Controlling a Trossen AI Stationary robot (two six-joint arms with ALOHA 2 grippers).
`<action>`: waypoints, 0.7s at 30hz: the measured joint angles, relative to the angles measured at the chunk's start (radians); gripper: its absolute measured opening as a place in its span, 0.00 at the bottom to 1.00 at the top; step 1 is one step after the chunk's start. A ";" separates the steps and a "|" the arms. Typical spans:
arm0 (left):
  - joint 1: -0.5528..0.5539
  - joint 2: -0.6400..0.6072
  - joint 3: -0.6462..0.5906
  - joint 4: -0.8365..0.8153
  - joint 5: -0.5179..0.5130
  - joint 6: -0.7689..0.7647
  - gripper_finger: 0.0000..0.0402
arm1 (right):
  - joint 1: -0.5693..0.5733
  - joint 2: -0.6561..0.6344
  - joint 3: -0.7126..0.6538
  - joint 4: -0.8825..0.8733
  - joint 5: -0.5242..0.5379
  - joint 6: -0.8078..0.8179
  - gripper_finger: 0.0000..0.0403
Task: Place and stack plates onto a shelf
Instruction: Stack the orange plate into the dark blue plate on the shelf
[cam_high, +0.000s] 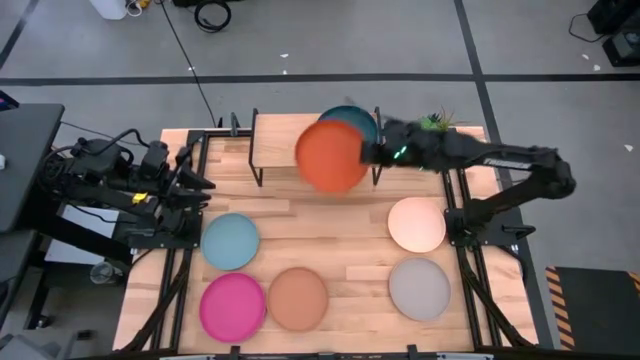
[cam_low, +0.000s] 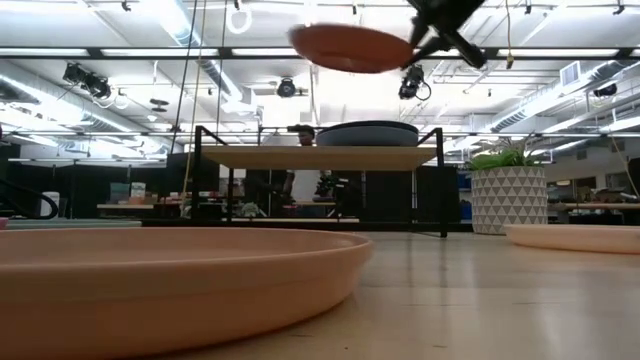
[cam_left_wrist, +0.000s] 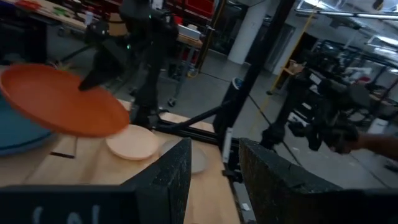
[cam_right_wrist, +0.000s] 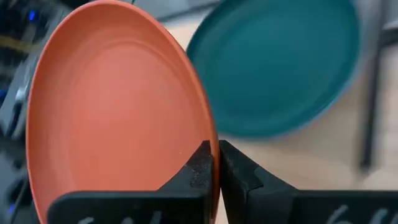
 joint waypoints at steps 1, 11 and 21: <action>0.000 0.000 0.000 0.000 -0.010 0.006 0.35 | -0.040 -0.015 0.000 -0.009 -0.009 -0.015 0.05; 0.000 0.000 0.000 0.000 -0.061 0.011 0.35 | -0.394 0.050 0.044 -0.041 -0.243 -0.224 0.05; 0.000 0.000 0.000 -0.004 -0.070 -0.003 0.35 | -0.513 0.223 0.144 -0.067 -0.357 -0.340 0.17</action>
